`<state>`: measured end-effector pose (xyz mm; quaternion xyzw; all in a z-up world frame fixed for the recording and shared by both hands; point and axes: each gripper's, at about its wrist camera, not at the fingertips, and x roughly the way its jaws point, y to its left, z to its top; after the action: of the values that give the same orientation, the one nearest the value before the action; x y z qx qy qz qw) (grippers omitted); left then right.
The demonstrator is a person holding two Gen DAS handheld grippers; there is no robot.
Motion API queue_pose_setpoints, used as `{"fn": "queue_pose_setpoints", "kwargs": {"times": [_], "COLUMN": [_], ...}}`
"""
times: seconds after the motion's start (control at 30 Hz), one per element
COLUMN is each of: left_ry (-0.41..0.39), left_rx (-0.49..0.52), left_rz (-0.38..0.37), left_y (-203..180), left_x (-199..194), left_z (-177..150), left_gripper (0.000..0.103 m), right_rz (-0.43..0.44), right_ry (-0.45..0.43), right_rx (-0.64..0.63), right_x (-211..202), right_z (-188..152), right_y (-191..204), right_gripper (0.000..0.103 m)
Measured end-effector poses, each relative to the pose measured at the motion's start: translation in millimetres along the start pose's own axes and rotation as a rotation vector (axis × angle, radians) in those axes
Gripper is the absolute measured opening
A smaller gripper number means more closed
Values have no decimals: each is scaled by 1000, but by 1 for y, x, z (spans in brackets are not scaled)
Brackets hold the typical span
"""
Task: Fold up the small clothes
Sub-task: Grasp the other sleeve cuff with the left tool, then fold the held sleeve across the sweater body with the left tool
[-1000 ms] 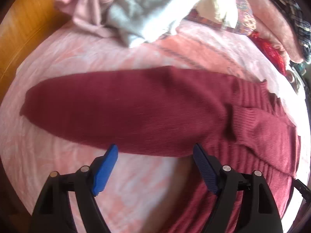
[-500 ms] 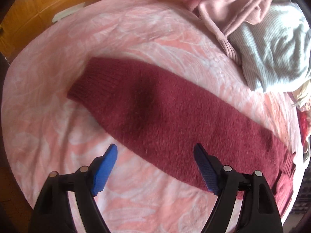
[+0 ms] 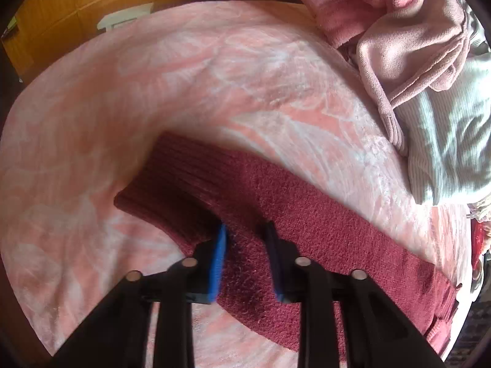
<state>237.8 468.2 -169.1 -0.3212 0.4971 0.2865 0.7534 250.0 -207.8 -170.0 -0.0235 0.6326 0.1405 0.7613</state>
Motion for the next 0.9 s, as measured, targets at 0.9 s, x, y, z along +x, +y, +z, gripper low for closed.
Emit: {"fn": "queue_pose_setpoints", "kwargs": {"times": [0.9], "left_ry": [-188], "left_rx": [593], "left_rz": [-509], "left_y": [-278], "left_x": [-136], "left_z": [-177], "left_gripper": [4], "right_rz": [76], "right_ry": [-72], "right_rx": [12], "right_x": [-43], "right_z": [-54], "right_y": [-41], "right_gripper": [74]}}
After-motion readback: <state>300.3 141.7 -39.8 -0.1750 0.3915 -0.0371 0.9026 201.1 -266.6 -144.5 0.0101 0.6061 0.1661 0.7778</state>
